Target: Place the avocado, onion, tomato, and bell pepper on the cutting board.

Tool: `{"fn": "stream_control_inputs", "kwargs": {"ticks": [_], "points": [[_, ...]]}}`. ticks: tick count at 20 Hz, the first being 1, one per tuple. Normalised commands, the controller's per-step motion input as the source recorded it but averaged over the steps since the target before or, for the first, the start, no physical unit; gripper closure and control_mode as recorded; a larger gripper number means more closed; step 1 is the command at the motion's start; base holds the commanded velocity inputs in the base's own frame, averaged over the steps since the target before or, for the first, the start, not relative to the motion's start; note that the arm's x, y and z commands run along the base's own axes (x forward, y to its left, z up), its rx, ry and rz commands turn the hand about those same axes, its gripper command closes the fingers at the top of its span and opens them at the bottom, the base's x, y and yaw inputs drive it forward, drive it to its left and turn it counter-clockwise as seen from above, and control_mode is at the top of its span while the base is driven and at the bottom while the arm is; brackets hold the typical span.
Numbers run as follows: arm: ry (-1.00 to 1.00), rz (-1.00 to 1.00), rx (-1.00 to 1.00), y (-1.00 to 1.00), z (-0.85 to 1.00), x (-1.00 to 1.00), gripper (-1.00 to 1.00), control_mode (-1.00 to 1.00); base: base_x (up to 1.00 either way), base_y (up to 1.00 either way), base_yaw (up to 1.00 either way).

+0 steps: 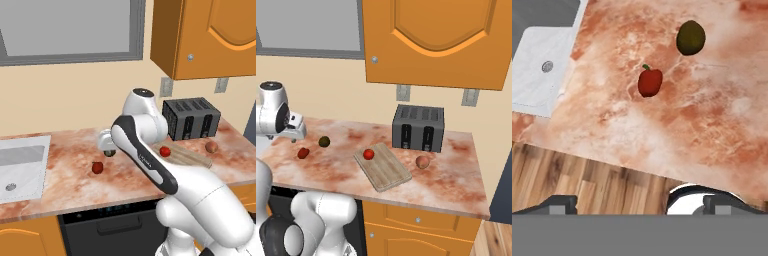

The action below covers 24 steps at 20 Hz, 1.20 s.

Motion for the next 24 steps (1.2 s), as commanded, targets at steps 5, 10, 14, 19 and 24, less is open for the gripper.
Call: {"fn": "stream_control_inputs", "kwargs": {"ticks": [5,10,14,19,24], "points": [[0.00,0.03,0.00,0.00,-0.20,0.29,-1.00,-1.00,0.00,0.00,0.00],[0.00,0.02,-0.01,0.06,-0.15,0.22,-1.00,-1.00,0.00,0.00,0.00],[0.00,0.00,-0.03,0.13,-0.09,0.24,-1.00,-1.00,0.00,0.00,0.00],[-0.10,0.03,-0.03,0.10,-0.09,0.05,-1.00,-1.00,0.00,0.00,0.00],[-0.06,0.01,-0.02,0.04,-0.16,0.08,-1.00,-1.00,0.00,0.00,0.00]]}}
